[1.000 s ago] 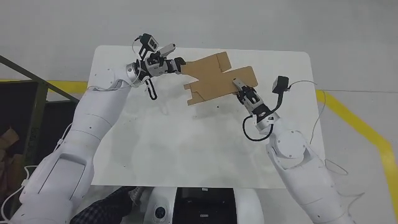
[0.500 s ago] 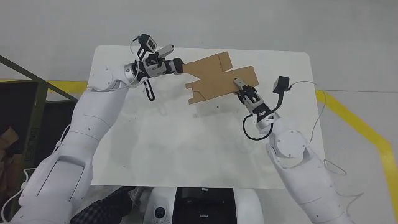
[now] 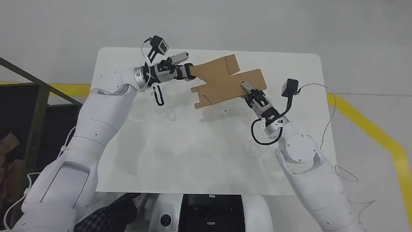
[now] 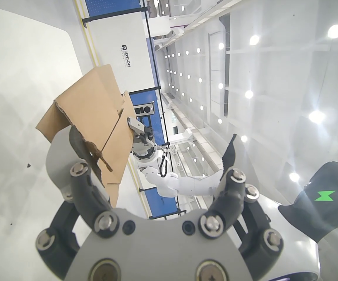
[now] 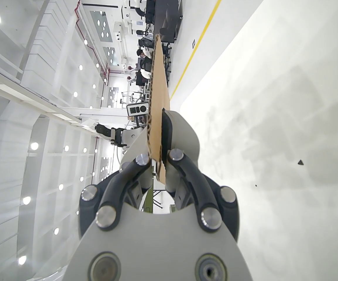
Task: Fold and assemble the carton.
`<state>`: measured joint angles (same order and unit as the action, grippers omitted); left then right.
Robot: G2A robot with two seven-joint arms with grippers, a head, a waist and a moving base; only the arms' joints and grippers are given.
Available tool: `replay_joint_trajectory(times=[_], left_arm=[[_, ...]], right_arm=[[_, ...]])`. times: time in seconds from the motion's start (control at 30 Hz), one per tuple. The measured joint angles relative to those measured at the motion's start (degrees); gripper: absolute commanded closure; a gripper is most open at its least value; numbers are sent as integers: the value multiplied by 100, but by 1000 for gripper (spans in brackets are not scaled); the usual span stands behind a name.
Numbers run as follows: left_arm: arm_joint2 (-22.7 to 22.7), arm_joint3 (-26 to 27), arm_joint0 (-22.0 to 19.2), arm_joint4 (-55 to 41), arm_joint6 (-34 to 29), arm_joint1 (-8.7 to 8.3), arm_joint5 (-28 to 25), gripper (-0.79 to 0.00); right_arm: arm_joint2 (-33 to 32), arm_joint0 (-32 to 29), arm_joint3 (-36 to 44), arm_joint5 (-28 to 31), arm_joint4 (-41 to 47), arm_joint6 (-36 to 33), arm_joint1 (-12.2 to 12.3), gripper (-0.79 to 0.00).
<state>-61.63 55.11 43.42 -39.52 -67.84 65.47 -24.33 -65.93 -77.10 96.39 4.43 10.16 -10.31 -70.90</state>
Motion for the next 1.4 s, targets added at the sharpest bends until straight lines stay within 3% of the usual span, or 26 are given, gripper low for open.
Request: replay_joint_trajectory(times=[0.37,0.73,0.9,1.13,1.4], left_arm=[[-40,145,10,649,59,-31,-227,-785],[12,60,15,745,151,0,44,-529],[15,-45,-30,725,138,15,150,-459],[40,-127,-62,722,27,36,264,-465],[67,-205,-95,761,-22,59,316,-268]], right_arm=[[-29,8,-21,-80,17,-79,-35,0],[-41,-1,9,-16,-58,-86,-69,0],[-53,-11,12,29,-72,-69,-85,0],[-72,-9,19,42,-64,-23,-111,0],[-121,-10,26,31,-96,27,-132,0]])
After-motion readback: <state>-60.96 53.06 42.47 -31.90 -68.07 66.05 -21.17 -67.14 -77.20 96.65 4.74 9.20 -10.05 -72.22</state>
